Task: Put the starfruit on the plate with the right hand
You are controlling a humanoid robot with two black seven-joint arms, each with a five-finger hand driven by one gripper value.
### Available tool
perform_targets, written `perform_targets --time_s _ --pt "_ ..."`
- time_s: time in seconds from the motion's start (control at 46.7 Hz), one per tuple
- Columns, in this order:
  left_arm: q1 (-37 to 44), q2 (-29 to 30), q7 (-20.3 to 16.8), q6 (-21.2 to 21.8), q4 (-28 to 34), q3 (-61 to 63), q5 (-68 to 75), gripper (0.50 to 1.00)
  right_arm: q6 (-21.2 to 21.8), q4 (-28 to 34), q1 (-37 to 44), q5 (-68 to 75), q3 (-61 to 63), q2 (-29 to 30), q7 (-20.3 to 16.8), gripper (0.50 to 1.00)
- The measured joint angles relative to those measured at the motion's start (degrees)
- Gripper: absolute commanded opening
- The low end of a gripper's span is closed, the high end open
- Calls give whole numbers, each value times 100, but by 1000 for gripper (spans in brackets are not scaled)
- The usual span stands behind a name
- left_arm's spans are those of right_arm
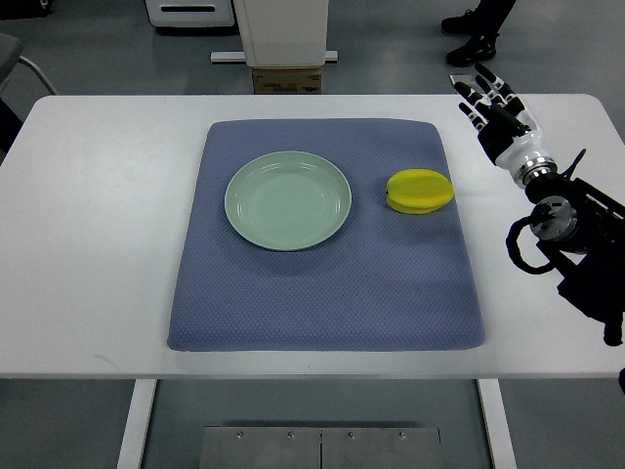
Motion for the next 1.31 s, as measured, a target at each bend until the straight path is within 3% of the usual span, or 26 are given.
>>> perform_targets --time_s 1.071,1.307 --pt "0 0 0 0 1 0 0 1000 -31 -69 -197 34 529 -19 2 1000" --pt "-1 0 0 0 3 0 0 1000 434 244 -206 -275 79 -65 -19 1000"
